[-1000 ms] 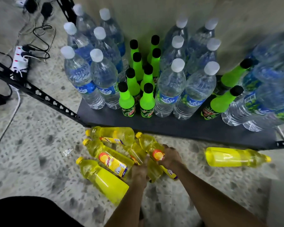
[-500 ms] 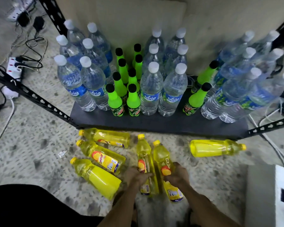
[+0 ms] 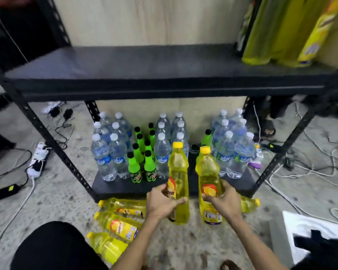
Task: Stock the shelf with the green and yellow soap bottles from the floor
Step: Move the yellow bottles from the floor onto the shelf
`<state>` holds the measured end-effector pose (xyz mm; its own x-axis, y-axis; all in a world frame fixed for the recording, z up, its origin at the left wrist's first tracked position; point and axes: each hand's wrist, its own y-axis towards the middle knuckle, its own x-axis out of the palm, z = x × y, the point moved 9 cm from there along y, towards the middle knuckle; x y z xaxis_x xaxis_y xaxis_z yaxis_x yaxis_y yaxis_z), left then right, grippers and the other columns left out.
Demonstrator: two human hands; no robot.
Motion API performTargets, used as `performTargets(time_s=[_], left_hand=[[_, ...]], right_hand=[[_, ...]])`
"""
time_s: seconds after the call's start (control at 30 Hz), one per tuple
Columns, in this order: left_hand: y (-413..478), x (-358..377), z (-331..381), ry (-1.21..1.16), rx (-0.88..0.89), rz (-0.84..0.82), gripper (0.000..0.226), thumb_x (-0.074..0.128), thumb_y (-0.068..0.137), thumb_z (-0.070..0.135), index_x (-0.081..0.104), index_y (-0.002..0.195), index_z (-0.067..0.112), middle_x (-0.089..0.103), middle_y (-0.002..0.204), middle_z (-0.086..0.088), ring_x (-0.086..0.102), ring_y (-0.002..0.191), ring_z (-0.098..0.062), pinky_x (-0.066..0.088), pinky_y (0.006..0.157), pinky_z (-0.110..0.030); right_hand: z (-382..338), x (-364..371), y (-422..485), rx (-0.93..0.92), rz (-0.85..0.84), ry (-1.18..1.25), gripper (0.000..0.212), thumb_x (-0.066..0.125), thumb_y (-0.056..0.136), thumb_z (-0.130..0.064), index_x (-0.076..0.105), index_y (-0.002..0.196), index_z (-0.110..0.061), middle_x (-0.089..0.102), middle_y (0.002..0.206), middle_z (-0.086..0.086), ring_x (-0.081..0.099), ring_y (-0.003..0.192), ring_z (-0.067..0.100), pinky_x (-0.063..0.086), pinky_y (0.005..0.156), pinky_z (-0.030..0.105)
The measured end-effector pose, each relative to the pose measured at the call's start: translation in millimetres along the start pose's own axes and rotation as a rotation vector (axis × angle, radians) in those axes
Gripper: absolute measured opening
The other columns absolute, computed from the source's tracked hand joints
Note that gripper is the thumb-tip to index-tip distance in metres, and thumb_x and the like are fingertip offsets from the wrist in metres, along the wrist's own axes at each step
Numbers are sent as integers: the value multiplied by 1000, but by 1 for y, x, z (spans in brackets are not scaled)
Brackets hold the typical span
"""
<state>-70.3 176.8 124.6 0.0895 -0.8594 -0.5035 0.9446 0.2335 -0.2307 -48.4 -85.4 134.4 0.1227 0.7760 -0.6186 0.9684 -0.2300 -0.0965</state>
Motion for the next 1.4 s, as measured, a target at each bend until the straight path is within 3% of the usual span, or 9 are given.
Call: performTargets(time_s=[0.1, 0.23, 0.3, 0.53, 0.6, 0.7, 1.0, 1.1, 1.4], left_hand=[[-12, -43, 75, 9, 169, 121, 56, 84, 37, 73, 69, 71, 31, 70, 63, 17, 67, 65, -2, 57, 72, -28], [-27, -93, 177, -7, 371, 229, 79, 78, 30, 85, 71, 92, 39, 70, 77, 28, 65, 81, 13, 54, 74, -12], [-37, -111, 229, -48, 472, 241, 87, 79, 30, 85, 74, 102, 36, 73, 82, 25, 68, 85, 8, 57, 81, -20], [-54, -147, 390, -148, 732, 304, 63, 83, 31, 80, 69, 85, 50, 72, 71, 26, 69, 88, 4, 56, 93, -35], [-48, -146, 428, -136, 761, 314, 83, 83, 30, 79, 72, 104, 43, 73, 82, 23, 68, 101, -6, 54, 96, -40], [-26, -136, 473, -128, 764, 335, 103, 89, 34, 69, 67, 126, 26, 75, 108, 10, 69, 103, -9, 56, 95, -37], [79, -89, 523, -113, 589, 345, 84, 92, 47, 59, 69, 120, 25, 73, 110, 4, 66, 105, -19, 55, 86, -31], [111, -72, 514, -113, 544, 311, 76, 92, 49, 57, 71, 115, 24, 74, 104, 4, 67, 102, -18, 56, 79, -30], [146, -54, 508, -163, 558, 239, 92, 92, 52, 54, 61, 131, 19, 69, 122, 0, 63, 116, -22, 53, 99, -44]], right_hand=[[-51, -60, -6, -110, 119, 94, 66, 92, 53, -44, 69, 111, -25, 73, 87, -9, 71, 92, 18, 50, 79, 27], [-122, -139, -12, -260, 223, 210, 75, 91, 55, -47, 66, 120, -21, 71, 89, -14, 69, 87, 9, 53, 79, 28], [-156, -176, -14, -319, 248, 268, 76, 90, 56, -46, 64, 124, -23, 74, 98, -11, 70, 94, 10, 56, 86, 34], [-247, -285, -11, -483, 434, 312, 70, 90, 58, -47, 66, 121, -27, 71, 92, -16, 66, 87, -5, 56, 85, 30], [-263, -305, -4, -508, 479, 313, 79, 91, 59, -47, 62, 129, -24, 67, 94, -19, 59, 85, -13, 53, 84, 24], [-282, -325, 18, -509, 493, 301, 95, 91, 58, -50, 54, 140, -18, 69, 119, -3, 64, 106, 8, 53, 96, 33], [-294, -344, 88, -464, 533, 305, 92, 90, 63, -44, 51, 142, -15, 69, 122, 4, 63, 110, 17, 52, 95, 33], [-289, -347, 107, -440, 535, 314, 98, 89, 65, -43, 44, 147, -12, 65, 128, 9, 61, 118, 25, 52, 100, 43], [-285, -345, 140, -427, 517, 259, 96, 84, 69, -50, 42, 147, -14, 65, 127, 7, 63, 114, 24, 55, 94, 44]])
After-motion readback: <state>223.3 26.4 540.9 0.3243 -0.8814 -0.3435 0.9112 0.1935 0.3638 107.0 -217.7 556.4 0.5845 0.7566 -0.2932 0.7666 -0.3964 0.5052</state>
